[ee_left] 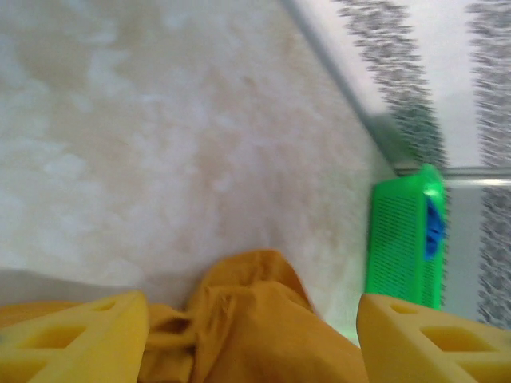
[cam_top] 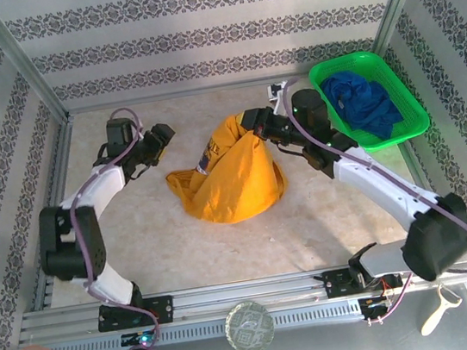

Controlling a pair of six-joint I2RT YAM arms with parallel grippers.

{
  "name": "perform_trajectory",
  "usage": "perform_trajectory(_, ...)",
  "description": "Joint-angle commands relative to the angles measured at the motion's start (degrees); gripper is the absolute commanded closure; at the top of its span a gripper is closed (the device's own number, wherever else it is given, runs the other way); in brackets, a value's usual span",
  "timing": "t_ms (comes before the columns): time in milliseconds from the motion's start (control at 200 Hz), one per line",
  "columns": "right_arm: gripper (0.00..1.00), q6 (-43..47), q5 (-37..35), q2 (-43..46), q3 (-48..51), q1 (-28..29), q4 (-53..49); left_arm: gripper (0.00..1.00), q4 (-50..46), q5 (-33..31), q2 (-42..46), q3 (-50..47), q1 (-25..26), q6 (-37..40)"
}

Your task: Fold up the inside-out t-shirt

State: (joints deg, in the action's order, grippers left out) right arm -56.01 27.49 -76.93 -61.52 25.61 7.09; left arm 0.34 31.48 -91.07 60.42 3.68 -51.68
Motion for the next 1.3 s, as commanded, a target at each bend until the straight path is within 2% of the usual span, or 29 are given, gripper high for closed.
perform_trajectory(0,1.00,3.12,-3.71,0.20,-6.58,0.42,-2.37,0.30,-1.42,1.66,8.56,-5.73,0.19,2.72)
perform_trajectory(120,1.00,13.26,-9.87,-0.49,-16.92,2.47,-15.26,0.28,0.93,-0.42,19.87,-12.20,4.15,0.45)
perform_trajectory(230,1.00,16.83,-11.64,-1.24,-22.11,3.70,-19.05,0.24,-0.22,-8.88,26.95,-12.58,15.70,2.80)
perform_trajectory(325,1.00,17.20,-10.95,-1.79,-24.11,4.01,-18.36,0.23,2.09,-14.36,25.59,-10.47,24.78,4.83)
perform_trajectory(425,1.00,17.28,-6.77,-2.41,-25.12,4.23,-15.16,0.22,5.50,-16.63,18.18,-6.68,29.68,6.48)
perform_trajectory(490,1.00,18.33,-4.09,-2.14,-25.42,4.15,-14.30,0.26,4.64,-14.37,12.62,-2.77,30.31,7.17)
perform_trajectory(540,1.00,19.79,-2.92,-1.64,-25.58,3.72,-15.53,0.26,2.30,-15.32,12.09,-1.19,30.26,9.03)
perform_trajectory(654,1.00,21.87,-0.83,1.78,-20.31,1.42,-15.11,0.19,2.73,-18.06,18.35,-3.11,29.94,11.97)
perform_trajectory(739,1.00,21.64,1.44,4.15,-14.53,-0.23,-11.39,0.18,0.76,-16.93,22.58,-3.51,29.72,13.13)
perform_trajectory(824,1.00,21.02,3.19,5.48,-10.31,-1.22,-8.65,0.17,1.07,-16.10,26.94,-5.91,29.71,12.16)
perform_trajectory(969,1.00,19.99,4.49,6.51,-6.78,-1.31,-6.67,0.11,3.62,-18.47,32.25,-9.60,29.70,9.68)
perform_trajectory(1169,1.00,18.34,4.71,7.96,-4.19,-1.26,-4.67,0.11,3.14,-13.84,24.04,-2.70,29.72,8.29)
perform_trajectory(1294,1.00,17.74,4.73,8.62,-3.62,-0.92,-4.11,0.10,4.29,-13.24,18.29,-0.38,29.72,5.77)
